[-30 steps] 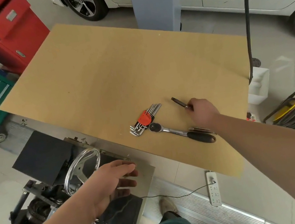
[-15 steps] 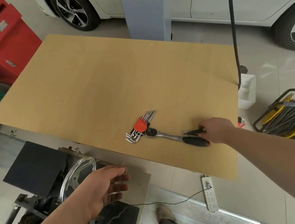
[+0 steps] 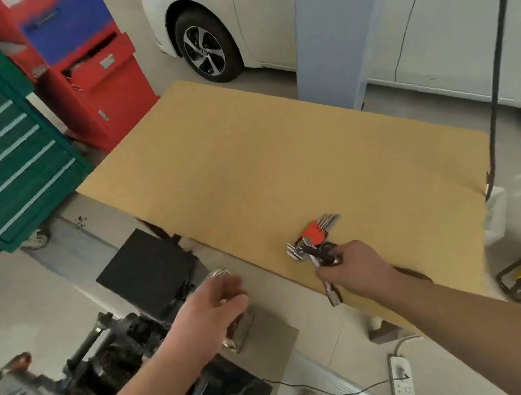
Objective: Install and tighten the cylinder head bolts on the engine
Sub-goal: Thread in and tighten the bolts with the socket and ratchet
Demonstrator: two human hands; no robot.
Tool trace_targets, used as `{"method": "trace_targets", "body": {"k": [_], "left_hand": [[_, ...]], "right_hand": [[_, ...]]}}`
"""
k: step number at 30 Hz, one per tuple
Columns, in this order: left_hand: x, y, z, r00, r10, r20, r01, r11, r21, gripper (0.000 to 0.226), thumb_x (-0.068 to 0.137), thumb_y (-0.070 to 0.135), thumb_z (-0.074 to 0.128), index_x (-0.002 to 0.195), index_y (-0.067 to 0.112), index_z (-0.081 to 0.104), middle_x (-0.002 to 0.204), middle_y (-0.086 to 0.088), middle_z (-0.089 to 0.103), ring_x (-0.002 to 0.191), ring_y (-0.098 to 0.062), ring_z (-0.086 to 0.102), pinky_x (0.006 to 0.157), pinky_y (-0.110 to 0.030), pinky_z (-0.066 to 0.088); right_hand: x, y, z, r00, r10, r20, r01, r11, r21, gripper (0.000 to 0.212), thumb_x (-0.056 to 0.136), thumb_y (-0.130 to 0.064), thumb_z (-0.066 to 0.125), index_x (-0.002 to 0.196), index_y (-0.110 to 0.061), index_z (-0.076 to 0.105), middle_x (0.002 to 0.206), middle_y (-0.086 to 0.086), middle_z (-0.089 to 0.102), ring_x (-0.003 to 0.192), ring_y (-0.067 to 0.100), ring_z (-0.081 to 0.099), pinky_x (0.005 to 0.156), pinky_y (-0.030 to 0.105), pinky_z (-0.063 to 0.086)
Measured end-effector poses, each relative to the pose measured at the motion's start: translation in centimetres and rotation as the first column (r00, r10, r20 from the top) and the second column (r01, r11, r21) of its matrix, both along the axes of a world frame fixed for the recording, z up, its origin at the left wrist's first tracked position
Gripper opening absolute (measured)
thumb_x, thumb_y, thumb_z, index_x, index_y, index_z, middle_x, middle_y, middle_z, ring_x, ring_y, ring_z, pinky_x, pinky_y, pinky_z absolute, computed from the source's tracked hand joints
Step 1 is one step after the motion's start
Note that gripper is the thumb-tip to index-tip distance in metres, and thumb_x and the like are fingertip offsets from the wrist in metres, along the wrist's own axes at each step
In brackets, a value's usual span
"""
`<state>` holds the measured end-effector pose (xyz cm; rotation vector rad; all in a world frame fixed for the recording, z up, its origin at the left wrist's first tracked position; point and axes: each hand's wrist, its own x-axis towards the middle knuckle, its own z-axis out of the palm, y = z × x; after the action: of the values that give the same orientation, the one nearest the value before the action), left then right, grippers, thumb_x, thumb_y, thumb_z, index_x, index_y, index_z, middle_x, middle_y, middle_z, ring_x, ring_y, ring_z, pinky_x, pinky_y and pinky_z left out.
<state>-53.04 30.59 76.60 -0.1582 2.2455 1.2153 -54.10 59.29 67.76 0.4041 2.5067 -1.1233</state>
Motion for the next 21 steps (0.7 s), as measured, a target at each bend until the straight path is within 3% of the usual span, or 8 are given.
{"method": "trace_targets", "body": {"k": [1,3,5,6,9,12,17,21], "left_hand": [[0.7,-1.6,0.4,0.971,-0.145,-0.191,0.115,0.980,-0.163,0.039,0.101,0.031,0.065,0.139,0.037,0.056,0.129,0.019,0.065,0.116,-0.005,0.063,0.105,-0.027,0.051],[2.2,-4.8,1.3,0.706,-0.510,-0.491,0.229,0.821,-0.523,0.054,0.098,0.034,0.061,0.150,0.037,0.046,0.151,0.017,0.047,0.140,-0.010,0.043,0.120,-0.031,0.034],[3.9,-8.4,2.0,0.452,-0.720,-0.526,0.279,0.675,-0.683,0.062,0.092,0.037,0.062,0.152,0.032,0.047,0.157,0.010,0.045,0.149,-0.019,0.036,0.124,-0.038,0.029],[4.6,-10.5,2.1,0.400,-0.758,-0.515,0.304,0.640,-0.706,0.064,0.089,0.037,0.068,0.150,0.032,0.049,0.155,0.010,0.049,0.148,-0.018,0.039,0.125,-0.039,0.030],[7.3,-17.1,1.9,0.459,-0.746,-0.483,0.377,0.656,-0.654,0.069,0.076,0.027,0.086,0.139,0.037,0.060,0.125,0.019,0.068,0.117,-0.004,0.063,0.104,-0.024,0.053],[10.3,-22.6,1.5,0.658,-0.574,-0.487,0.338,0.803,-0.491,0.057,0.092,0.023,0.074,0.144,0.039,0.057,0.118,0.019,0.067,0.105,0.001,0.061,0.094,-0.010,0.048],[14.9,-28.7,-0.5,0.758,-0.247,-0.603,0.042,0.942,-0.333,0.047,0.100,0.017,0.064,0.142,0.038,0.060,0.115,0.016,0.062,0.102,-0.002,0.062,0.088,-0.013,0.048],[18.9,-33.4,-1.0,0.802,0.253,-0.541,-0.306,0.952,-0.009,0.033,0.106,0.051,0.039,0.133,0.065,0.052,0.124,0.032,0.061,0.116,0.008,0.058,0.091,-0.019,0.049]], "right_hand": [[0.5,-3.8,1.3,0.999,0.034,0.040,-0.029,0.993,-0.117,0.027,0.075,-0.039,0.078,0.064,-0.019,0.065,0.044,-0.008,0.054,0.043,0.006,0.051,0.041,0.021,0.037],[1.6,-11.0,3.5,0.975,0.167,0.143,-0.118,0.947,-0.300,0.020,0.069,-0.040,0.078,0.069,-0.020,0.072,0.046,-0.009,0.055,0.041,0.005,0.050,0.040,0.020,0.039],[3.0,-17.5,5.0,0.920,0.355,0.165,-0.271,0.882,-0.387,0.012,0.065,-0.036,0.075,0.072,-0.026,0.073,0.055,-0.010,0.059,0.046,0.004,0.052,0.047,0.023,0.042],[3.6,-20.2,5.5,0.886,0.439,0.152,-0.350,0.846,-0.401,0.019,0.062,-0.035,0.074,0.077,-0.023,0.072,0.061,-0.009,0.061,0.050,0.005,0.054,0.051,0.026,0.043],[4.9,-26.4,7.0,0.798,0.579,0.171,-0.474,0.776,-0.416,0.021,0.058,-0.032,0.079,0.076,-0.025,0.072,0.067,-0.011,0.064,0.058,0.004,0.059,0.054,0.021,0.042],[5.2,-30.9,8.8,0.721,0.651,0.239,-0.508,0.731,-0.456,0.008,0.061,-0.028,0.082,0.066,-0.028,0.076,0.061,-0.013,0.061,0.054,0.000,0.057,0.049,0.015,0.040],[5.6,-37.7,11.2,0.577,0.732,0.362,-0.527,0.672,-0.520,0.023,0.074,-0.014,0.081,0.095,-0.021,0.077,0.089,0.007,0.077,0.079,0.022,0.074,0.067,0.032,0.059],[6.0,-41.0,12.8,0.638,0.721,0.270,-0.630,0.690,-0.356,0.016,0.083,-0.022,0.079,0.099,-0.023,0.075,0.082,0.005,0.076,0.062,0.012,0.065,0.056,0.029,0.050]]}}
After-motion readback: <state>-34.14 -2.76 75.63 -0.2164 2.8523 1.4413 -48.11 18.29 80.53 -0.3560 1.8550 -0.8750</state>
